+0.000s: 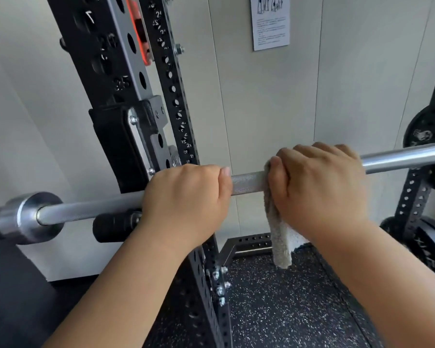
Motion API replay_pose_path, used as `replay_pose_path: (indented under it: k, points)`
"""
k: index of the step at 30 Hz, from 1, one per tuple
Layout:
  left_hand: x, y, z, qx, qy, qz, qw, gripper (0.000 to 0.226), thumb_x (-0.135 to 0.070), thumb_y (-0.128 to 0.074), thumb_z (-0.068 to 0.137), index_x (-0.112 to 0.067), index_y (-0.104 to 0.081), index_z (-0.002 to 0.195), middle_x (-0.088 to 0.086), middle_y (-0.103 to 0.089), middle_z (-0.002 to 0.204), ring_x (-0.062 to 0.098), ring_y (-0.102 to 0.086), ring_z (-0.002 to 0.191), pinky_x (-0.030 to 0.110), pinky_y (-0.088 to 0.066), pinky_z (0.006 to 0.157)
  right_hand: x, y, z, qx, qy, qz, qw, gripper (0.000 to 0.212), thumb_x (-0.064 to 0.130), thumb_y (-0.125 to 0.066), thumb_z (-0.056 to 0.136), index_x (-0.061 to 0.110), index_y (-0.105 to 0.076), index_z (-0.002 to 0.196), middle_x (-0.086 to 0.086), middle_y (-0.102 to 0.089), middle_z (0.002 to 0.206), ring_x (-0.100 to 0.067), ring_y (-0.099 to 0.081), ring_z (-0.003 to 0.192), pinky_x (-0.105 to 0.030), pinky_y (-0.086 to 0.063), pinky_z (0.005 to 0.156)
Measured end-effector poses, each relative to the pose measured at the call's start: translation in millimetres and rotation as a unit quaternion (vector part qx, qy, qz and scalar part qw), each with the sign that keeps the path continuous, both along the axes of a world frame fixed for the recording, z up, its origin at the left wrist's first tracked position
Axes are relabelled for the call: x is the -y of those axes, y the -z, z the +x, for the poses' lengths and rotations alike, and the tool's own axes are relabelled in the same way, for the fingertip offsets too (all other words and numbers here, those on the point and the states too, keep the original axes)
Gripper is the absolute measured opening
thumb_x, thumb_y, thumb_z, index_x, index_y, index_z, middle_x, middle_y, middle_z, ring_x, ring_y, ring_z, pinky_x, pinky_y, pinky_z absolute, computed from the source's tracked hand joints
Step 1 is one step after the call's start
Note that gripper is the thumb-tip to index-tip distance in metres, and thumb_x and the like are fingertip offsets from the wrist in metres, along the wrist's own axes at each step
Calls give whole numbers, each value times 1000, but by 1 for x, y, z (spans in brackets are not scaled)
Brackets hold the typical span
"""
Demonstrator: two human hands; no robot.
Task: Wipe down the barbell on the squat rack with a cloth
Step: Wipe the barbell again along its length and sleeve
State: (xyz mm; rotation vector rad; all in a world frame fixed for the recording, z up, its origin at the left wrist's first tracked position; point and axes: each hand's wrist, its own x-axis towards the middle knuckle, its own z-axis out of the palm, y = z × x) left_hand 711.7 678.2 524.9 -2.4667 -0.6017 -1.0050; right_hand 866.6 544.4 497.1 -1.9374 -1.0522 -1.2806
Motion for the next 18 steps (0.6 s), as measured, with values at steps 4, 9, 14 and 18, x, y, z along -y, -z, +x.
replay_pose_path:
  k: [4,9,14,18]
  points:
    - [7,14,1,62,14,4,998,40,-37,-31,105,-26,-50,71,-8,-51,60,25,-50,54,32,-34,55,-16,24,-32,64,-63,-39,995,34,37,-42,109,21,-72,108,0,-67,93,-31,-60,85,-47,-44,87]
    - [9,42,-7,87,-17,33,995,34,-41,-41,106,-21,-68,111,-3,-63,97,28,-58,92,48,-37,96,9,7,4,51,-63,-76,994,46,47,-38,111,21,-69,89,4,-63,76,-26,-59,69,-42,-47,72]
    - [4,38,1,113,-9,66,991,45,-45,-33,106,-17,-66,92,2,-58,78,31,-55,73,45,-39,75,-12,-5,-13,-5,-7,10,1000,41,35,-45,101,20,-56,65,1,-53,58,-32,-50,54,-39,-39,62]
    - [6,27,6,113,-20,55,992,45,-42,-31,104,-20,-56,74,2,-54,65,33,-54,62,39,-35,62,-14,26,-27,80,-87,-32,992,29,34,-49,108,19,-74,109,-2,-67,93,-31,-59,83,-46,-45,87]
